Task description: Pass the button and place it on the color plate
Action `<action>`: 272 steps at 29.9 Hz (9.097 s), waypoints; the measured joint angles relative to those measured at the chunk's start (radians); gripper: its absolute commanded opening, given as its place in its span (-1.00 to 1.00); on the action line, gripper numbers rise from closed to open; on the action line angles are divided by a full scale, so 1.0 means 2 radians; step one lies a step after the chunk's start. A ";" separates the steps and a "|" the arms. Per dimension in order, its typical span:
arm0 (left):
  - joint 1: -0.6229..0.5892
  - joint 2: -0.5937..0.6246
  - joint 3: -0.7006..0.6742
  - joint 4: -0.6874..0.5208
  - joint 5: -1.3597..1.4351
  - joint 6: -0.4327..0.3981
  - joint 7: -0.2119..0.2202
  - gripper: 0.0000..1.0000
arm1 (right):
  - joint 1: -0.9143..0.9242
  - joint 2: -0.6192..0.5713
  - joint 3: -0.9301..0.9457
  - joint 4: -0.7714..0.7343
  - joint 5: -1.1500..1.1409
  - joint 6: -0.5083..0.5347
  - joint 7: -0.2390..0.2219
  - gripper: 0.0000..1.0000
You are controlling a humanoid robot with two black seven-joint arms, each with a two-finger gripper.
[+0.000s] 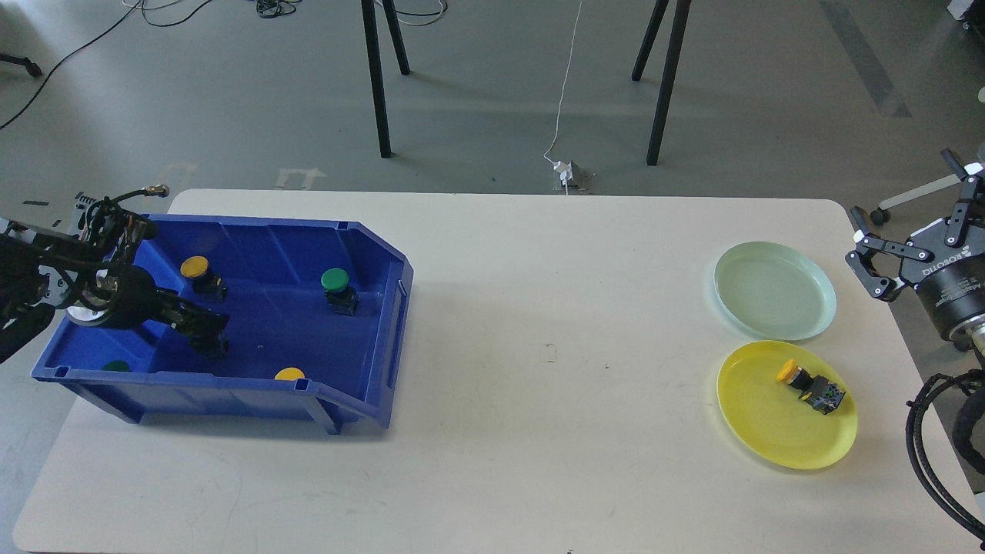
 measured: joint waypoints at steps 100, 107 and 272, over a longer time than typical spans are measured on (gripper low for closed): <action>0.008 -0.035 0.024 0.050 -0.046 0.000 0.000 -0.82 | -0.005 0.000 0.001 -0.004 0.000 0.006 0.000 0.97; 0.007 -0.034 0.023 0.048 -0.046 0.000 0.000 -0.91 | -0.005 0.000 0.001 -0.004 0.000 0.006 0.000 0.97; -0.031 -0.112 -0.141 -0.197 -0.551 0.000 0.000 0.62 | 0.278 0.261 -0.083 -0.362 0.236 -0.329 0.004 0.88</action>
